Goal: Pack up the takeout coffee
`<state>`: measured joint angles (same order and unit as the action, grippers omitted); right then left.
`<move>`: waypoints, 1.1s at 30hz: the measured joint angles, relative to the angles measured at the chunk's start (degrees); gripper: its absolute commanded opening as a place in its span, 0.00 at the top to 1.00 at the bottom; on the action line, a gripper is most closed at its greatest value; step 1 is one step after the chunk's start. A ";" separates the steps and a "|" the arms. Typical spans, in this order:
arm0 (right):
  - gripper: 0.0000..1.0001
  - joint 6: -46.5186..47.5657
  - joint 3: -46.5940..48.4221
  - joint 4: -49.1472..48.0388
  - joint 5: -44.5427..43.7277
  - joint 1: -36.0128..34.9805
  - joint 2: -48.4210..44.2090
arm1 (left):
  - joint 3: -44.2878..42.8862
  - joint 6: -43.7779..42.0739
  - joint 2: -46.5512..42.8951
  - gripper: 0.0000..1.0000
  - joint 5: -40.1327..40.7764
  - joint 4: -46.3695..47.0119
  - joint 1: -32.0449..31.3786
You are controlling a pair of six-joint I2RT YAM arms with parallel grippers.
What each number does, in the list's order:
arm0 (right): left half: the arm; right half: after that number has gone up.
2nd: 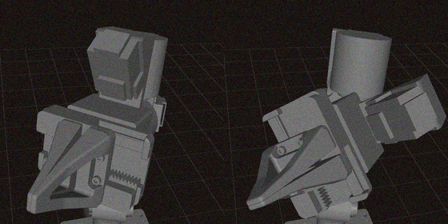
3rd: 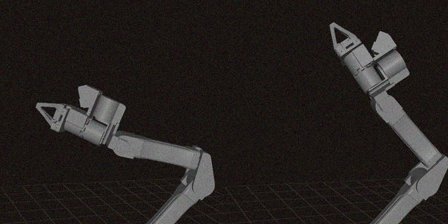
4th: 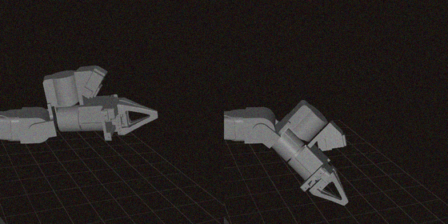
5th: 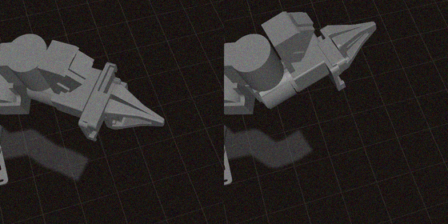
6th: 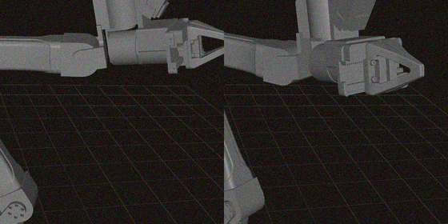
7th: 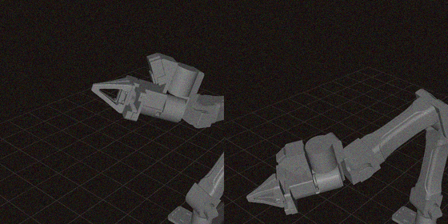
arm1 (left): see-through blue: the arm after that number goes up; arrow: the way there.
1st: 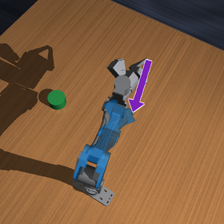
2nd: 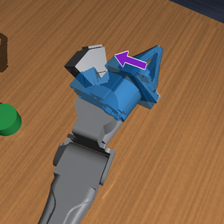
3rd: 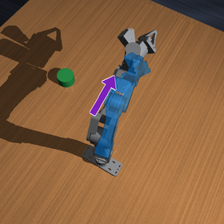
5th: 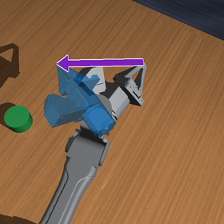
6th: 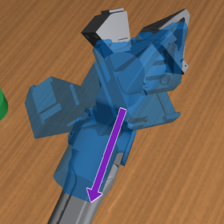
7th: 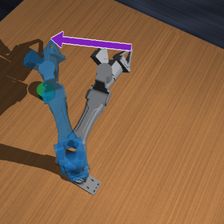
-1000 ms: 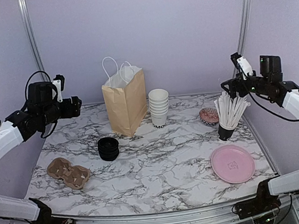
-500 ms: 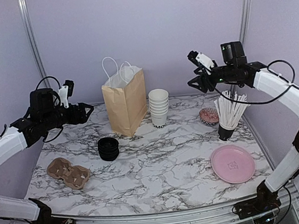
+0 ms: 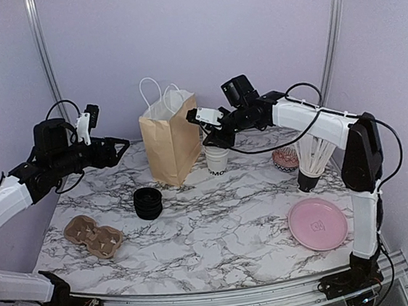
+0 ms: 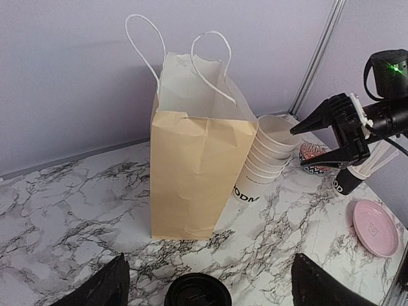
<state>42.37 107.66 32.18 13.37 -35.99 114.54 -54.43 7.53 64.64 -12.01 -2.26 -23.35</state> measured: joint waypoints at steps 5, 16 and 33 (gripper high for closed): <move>0.50 0.46 6.29 1.11 -3.10 -1.25 5.64 | 0.00 0.13 -0.79 0.11 -0.50 0.79 -0.02; 0.55 0.20 8.48 2.69 -8.81 -1.31 8.52 | 0.22 0.61 -0.96 0.11 -1.57 0.92 -0.33; 0.83 -3.32 11.47 7.37 -8.41 -1.16 8.52 | 0.24 0.85 -0.96 0.11 -2.21 0.94 -0.70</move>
<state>39.05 119.13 39.55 4.95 -37.15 123.07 -54.19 8.38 63.68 -14.22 -1.32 -24.05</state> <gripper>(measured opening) 0.207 0.887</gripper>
